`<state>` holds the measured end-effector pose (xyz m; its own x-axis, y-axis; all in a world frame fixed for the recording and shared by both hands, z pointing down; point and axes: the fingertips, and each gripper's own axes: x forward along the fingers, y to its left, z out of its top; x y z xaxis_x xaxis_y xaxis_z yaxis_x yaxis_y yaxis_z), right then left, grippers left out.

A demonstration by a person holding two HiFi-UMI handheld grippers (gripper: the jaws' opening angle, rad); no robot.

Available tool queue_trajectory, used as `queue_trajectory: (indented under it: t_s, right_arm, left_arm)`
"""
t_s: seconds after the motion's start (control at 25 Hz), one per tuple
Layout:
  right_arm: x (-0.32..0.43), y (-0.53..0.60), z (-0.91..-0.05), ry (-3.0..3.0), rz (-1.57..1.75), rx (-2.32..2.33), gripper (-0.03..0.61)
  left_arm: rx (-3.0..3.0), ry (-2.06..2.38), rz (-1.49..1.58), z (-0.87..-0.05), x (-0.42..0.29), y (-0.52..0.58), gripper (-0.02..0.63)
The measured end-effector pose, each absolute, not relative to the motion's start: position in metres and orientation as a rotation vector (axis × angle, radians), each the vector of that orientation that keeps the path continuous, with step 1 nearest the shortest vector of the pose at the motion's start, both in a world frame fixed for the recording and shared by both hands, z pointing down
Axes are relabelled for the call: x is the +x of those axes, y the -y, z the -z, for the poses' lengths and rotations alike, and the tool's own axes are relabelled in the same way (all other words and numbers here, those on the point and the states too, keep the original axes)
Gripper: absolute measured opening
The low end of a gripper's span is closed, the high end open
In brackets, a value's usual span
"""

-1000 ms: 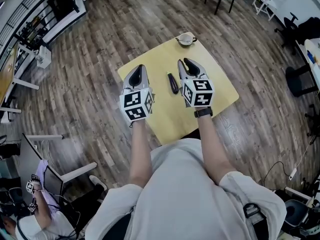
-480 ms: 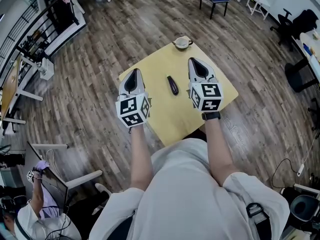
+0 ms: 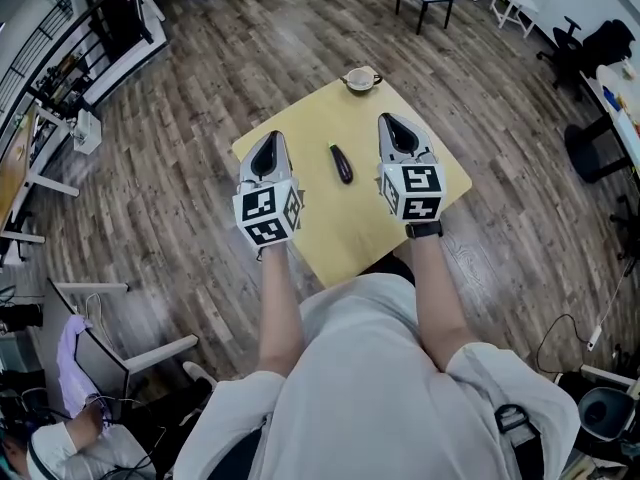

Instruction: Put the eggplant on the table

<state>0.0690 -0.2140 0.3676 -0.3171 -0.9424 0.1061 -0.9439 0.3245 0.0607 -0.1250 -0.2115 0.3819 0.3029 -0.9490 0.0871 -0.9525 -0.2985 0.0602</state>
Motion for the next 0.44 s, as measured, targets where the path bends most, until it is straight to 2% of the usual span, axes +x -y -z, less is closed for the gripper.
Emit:
queue_trajectory:
  t_s: [0.44]
  right_arm:
    - [0.048, 0.238, -0.407, 2.44, -0.055, 1.633, 0.011]
  left_arm:
    - [2.542, 1.678, -0.093, -0.395, -0.13, 0.242, 0.008]
